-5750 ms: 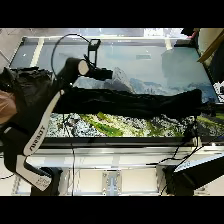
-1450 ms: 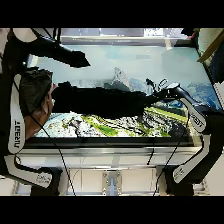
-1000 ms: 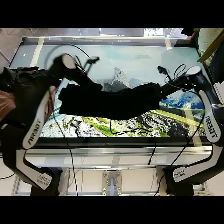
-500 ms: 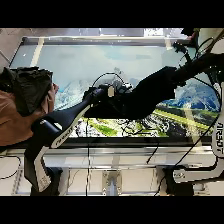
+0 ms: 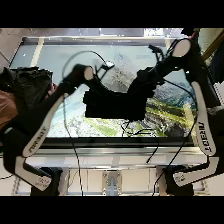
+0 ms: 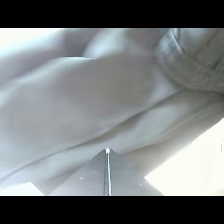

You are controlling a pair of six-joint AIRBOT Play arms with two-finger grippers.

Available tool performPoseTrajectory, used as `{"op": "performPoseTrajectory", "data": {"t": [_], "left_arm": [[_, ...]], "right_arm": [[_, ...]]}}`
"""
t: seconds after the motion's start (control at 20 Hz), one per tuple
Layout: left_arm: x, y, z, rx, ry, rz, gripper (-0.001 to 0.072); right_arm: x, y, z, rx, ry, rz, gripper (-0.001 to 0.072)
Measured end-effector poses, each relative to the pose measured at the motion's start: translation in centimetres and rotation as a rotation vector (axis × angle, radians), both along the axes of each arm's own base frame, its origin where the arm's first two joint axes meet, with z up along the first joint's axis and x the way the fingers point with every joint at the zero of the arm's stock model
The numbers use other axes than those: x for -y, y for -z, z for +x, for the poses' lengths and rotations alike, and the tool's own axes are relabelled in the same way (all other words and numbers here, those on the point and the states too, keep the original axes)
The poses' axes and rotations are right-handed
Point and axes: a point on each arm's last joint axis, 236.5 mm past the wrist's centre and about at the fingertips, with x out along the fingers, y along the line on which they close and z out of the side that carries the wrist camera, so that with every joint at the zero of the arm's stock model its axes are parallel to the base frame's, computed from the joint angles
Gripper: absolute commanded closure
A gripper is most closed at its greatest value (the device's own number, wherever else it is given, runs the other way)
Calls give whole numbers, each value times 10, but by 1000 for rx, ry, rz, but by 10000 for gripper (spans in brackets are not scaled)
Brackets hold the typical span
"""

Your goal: Fold the clothes and pants, and hang the long-sleeved shirts on hangers.

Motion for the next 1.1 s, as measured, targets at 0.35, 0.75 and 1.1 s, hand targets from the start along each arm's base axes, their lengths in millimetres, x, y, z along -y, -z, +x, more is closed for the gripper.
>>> {"op": "performPoseTrajectory", "data": {"t": [0.35,0.75,1.1], "left_arm": [[-103,-125,9,211,-221,-66,701],[-142,-158,-8,244,-290,-64,701],[-145,-160,-11,241,-297,-64,701]], "right_arm": [[-136,57,1,29,-63,99,666],[-234,40,8,166,-88,340,194],[-115,47,38,186,-183,-11,197]]}}
